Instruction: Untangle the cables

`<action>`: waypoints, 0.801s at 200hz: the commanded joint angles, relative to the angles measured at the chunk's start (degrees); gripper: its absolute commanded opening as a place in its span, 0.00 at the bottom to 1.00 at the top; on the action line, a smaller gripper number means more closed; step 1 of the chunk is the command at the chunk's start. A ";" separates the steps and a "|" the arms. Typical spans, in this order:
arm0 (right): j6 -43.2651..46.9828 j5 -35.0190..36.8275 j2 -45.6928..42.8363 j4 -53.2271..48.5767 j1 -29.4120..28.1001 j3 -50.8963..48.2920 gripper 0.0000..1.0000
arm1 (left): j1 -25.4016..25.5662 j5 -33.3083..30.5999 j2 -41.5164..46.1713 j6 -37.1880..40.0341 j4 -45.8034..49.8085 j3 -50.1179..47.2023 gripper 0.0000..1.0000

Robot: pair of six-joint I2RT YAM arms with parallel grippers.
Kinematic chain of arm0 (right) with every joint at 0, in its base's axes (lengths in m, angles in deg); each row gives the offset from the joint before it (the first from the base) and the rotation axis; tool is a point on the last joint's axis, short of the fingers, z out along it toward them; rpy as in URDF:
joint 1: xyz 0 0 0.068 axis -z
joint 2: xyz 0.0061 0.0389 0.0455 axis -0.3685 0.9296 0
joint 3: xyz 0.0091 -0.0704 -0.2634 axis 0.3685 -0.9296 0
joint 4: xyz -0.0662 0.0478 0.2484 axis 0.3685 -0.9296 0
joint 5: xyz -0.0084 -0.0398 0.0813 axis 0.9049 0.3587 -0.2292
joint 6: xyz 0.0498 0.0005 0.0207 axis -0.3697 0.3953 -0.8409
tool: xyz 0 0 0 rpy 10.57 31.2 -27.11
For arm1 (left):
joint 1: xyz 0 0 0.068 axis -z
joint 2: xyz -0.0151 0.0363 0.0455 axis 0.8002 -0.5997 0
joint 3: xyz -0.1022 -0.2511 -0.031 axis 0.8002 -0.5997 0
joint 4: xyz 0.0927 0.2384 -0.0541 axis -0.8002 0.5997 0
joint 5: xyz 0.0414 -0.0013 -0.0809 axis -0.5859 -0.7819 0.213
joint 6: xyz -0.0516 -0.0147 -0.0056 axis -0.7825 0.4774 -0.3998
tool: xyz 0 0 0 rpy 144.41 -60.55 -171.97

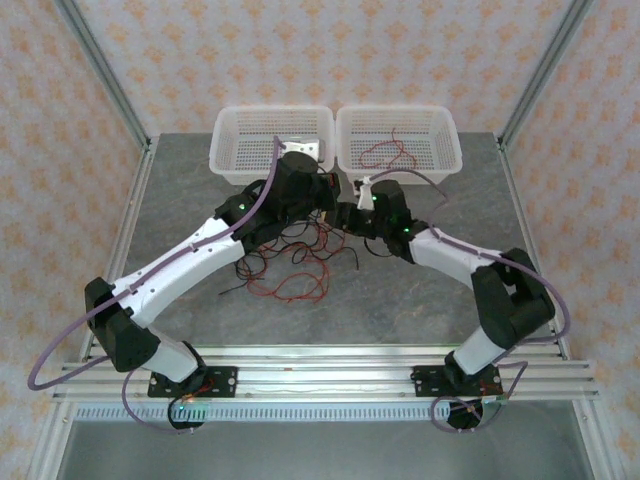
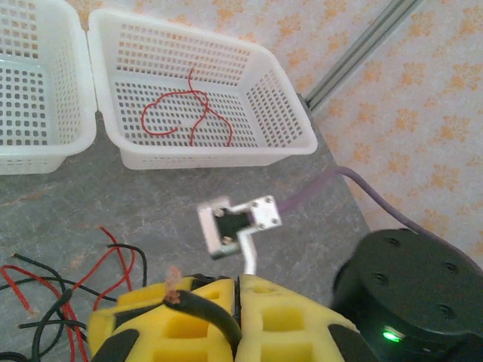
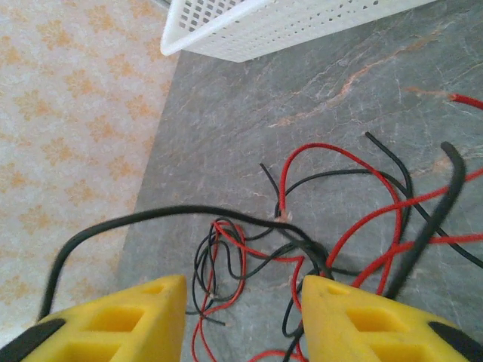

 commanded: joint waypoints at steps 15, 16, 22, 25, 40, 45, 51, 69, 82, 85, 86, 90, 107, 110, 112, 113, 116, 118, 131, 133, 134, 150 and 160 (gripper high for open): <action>-2.64 6.47 6.08 2.40 -1.03 1.51 0.40 | 0.19 1.33 1.43 1.15 0.34 3.58 0.00; -2.67 6.63 6.28 2.43 -1.07 1.50 0.40 | 0.19 1.34 1.47 1.15 0.35 3.74 0.00; -2.92 7.31 7.43 2.85 -1.05 1.33 0.39 | 0.19 1.35 1.47 1.46 0.43 4.45 0.00; -3.12 7.51 8.06 3.07 -1.13 1.25 0.38 | 0.19 1.35 1.56 1.53 0.51 4.76 0.00; -3.87 7.53 11.34 4.64 -1.13 0.74 0.36 | 0.17 0.88 1.68 2.18 1.14 6.87 0.00; -4.22 7.29 12.42 5.24 -1.20 0.57 0.36 | 0.19 0.70 1.69 2.44 1.45 7.69 0.00; -4.56 7.00 13.63 6.09 -1.33 0.43 0.35 | 0.19 0.45 1.69 2.77 1.86 8.52 0.00; -5.54 6.23 17.03 8.46 -2.07 -0.09 0.34 | 0.18 -0.29 1.69 3.48 2.69 10.81 0.00; -6.01 6.07 18.79 9.66 -2.70 -0.43 0.34 | 0.19 -0.88 1.69 3.87 3.08 11.90 0.00; -6.10 6.10 19.02 9.89 -2.82 -0.51 0.34 | 0.19 -1.00 1.69 4.00 3.17 12.08 0.00; -6.11 6.10 19.21 9.95 -2.85 -0.57 0.34 | 0.19 -1.01 1.69 4.03 3.16 12.16 0.00; -6.19 6.14 19.46 10.24 -3.08 -0.76 0.34 | 0.19 -1.17 1.69 4.20 3.39 12.53 0.00; -6.30 6.69 20.10 10.85 -3.49 -1.69 0.34 | 0.19 -2.24 1.52 5.01 4.47 14.67 0.00; -6.30 6.85 20.16 10.87 -3.53 -1.88 0.34 | 0.16 -2.40 1.52 5.25 4.70 15.15 0.00; -6.30 6.99 20.12 10.91 -3.56 -2.04 0.34 | 0.19 -2.53 1.47 5.37 4.88 15.54 0.00; -6.30 7.03 20.15 10.95 -3.57 -2.12 0.34 | 0.19 -2.57 1.45 5.41 4.94 15.69 0.00; -6.35 7.14 20.11 11.00 -3.57 -2.37 0.34 | 0.13 -2.79 1.31 5.70 5.30 16.39 0.00; -6.31 7.33 20.08 11.06 -3.58 -2.56 0.34 | 0.18 -3.02 1.27 5.78 5.47 16.77 0.00; -6.13 8.11 19.73 11.01 -3.58 -3.61 0.34 | 0.19 -4.19 0.67 6.87 7.17 20.00 0.00; -6.13 8.23 19.61 10.99 -3.58 -3.77 0.34 | 0.19 -4.43 0.54 7.04 7.41 20.57 0.00; -6.13 8.31 19.59 10.99 -3.58 -3.82 0.34 | 0.19 -4.49 0.50 7.13 7.57 20.85 0.00; -5.95 8.93 18.99 11.08 -3.58 -5.06 0.35 | 0.15 -6.54 -0.52 8.70 9.97 25.64 0.00; -5.87 9.17 18.44 11.12 -3.58 -5.65 0.37 | 0.16 -8.02 -1.17 9.75 11.50 28.66 0.00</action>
